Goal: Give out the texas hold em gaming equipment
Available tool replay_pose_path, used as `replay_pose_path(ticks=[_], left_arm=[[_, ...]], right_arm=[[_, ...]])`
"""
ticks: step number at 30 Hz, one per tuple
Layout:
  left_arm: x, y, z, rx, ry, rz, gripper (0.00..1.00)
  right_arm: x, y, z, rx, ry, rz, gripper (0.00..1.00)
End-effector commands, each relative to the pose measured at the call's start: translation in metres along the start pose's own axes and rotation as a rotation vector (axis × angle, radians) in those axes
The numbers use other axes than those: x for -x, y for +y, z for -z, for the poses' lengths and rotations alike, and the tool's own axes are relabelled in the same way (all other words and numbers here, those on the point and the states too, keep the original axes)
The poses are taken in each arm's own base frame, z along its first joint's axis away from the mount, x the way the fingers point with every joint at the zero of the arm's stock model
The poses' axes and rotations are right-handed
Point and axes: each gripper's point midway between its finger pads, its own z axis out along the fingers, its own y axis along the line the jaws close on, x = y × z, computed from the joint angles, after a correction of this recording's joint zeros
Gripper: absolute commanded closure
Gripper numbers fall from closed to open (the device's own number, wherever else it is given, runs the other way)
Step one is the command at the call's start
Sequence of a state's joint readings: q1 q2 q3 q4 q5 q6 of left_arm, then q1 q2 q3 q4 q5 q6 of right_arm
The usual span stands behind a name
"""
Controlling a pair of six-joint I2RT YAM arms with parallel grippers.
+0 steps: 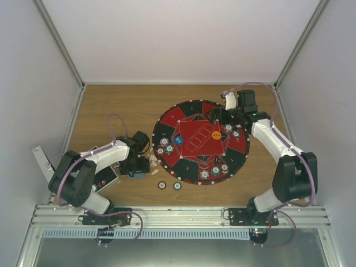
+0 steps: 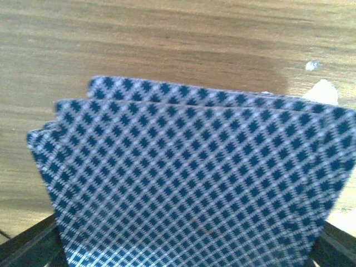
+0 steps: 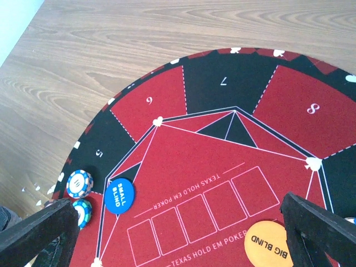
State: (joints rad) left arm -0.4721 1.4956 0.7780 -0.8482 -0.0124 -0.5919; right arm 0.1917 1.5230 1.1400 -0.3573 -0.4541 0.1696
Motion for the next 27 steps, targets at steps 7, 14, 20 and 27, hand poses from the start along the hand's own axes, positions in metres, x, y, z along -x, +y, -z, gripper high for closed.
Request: replay_pose_path(ticks=[7, 14, 20, 27], left_arm=[[0.0023, -0.0061, -0.0010, 0.012, -0.007, -0.037, 0.29], [0.0039, -0.0051, -0.0009, 0.028, -0.011, -0.044, 0.20], [0.0081, -0.0082, -0.0040, 0.030, -0.007, -0.065, 0.17], [0.0060, -0.0077, -0.0053, 0.032, 0.007, -0.072, 0.38]], right_arm=[[0.0016, 0.0064, -0.0034, 0.028, -0.009, 0.028, 0.00], [-0.0011, 0.0059, -0.0059, 0.031, 0.001, 0.026, 0.00], [-0.0026, 0.0061, -0.0071, 0.036, 0.007, 0.023, 0.00], [-0.0027, 0.0064, -0.0070, 0.036, 0.008, 0.025, 0.00]])
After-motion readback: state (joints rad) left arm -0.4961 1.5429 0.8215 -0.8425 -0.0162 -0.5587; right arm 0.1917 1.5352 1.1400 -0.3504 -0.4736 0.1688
